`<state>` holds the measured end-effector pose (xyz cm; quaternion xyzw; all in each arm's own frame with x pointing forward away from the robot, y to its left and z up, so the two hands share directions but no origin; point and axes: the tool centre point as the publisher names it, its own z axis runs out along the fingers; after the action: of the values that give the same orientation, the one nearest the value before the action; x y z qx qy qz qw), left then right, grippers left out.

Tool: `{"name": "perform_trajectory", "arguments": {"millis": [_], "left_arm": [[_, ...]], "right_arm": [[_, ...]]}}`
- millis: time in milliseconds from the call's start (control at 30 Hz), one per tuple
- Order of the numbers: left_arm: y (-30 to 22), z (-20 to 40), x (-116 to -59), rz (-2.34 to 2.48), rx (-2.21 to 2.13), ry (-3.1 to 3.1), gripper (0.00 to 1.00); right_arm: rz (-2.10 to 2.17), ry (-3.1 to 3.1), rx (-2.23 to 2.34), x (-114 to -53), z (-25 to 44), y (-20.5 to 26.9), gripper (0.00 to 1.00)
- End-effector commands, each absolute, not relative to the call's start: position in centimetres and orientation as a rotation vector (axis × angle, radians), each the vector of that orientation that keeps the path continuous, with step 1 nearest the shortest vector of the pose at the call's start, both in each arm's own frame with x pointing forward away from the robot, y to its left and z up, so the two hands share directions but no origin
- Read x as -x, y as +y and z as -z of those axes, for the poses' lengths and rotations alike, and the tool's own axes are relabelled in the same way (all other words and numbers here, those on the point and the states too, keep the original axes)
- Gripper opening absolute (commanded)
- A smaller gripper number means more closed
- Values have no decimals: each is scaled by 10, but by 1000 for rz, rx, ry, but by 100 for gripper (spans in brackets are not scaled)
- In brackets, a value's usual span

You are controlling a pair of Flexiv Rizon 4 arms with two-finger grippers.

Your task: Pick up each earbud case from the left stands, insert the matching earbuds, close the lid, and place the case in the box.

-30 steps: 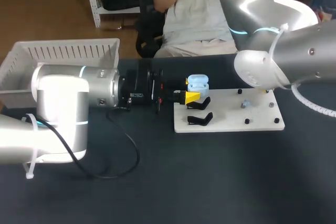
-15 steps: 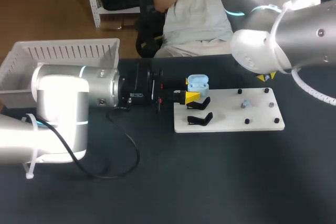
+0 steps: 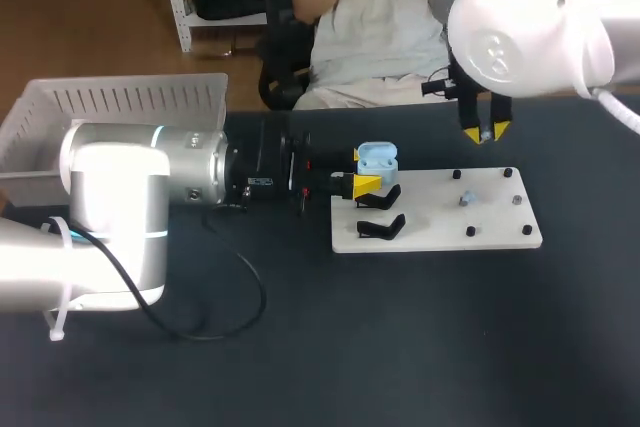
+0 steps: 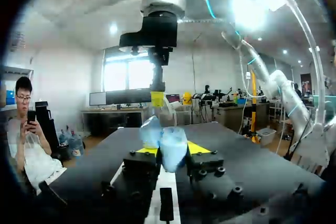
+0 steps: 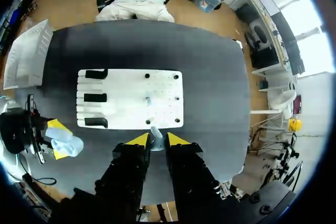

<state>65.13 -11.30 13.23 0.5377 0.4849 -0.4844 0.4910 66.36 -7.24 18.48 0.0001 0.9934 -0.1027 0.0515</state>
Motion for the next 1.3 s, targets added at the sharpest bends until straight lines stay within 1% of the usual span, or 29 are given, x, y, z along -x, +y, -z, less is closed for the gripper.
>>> {"name": "perform_trajectory", "arguments": {"millis": [33,233,333,833,967,1033,1100,1300], "left_arm": [[-113,-132,-652,1177,-1305,1174,0],[-113,-132,-652,1177,-1305,1174,0],[-113,-132,-652,1177,-1305,1174,0],[-113,-132,-652,1177,-1305,1174,0],[-113,-132,-652,1177,-1305,1174,0],[-113,-132,-652,1177,-1305,1174,0],[-113,-132,-652,1177,-1305,1174,0],[-113,-132,-652,1177,-1305,1174,0]], "right_arm": [[307,2988,53,-616,-209,-43,0],[324,3002,144,-594,-214,-6,0],[303,3023,155,-591,-216,4,0],[303,3023,155,-591,-216,4,0],[281,3037,-233,-602,-216,17,0],[337,3045,-361,-607,-214,23,0],[288,3011,-441,-613,-215,32,0],[239,3055,-600,-628,-210,39,0]]}}
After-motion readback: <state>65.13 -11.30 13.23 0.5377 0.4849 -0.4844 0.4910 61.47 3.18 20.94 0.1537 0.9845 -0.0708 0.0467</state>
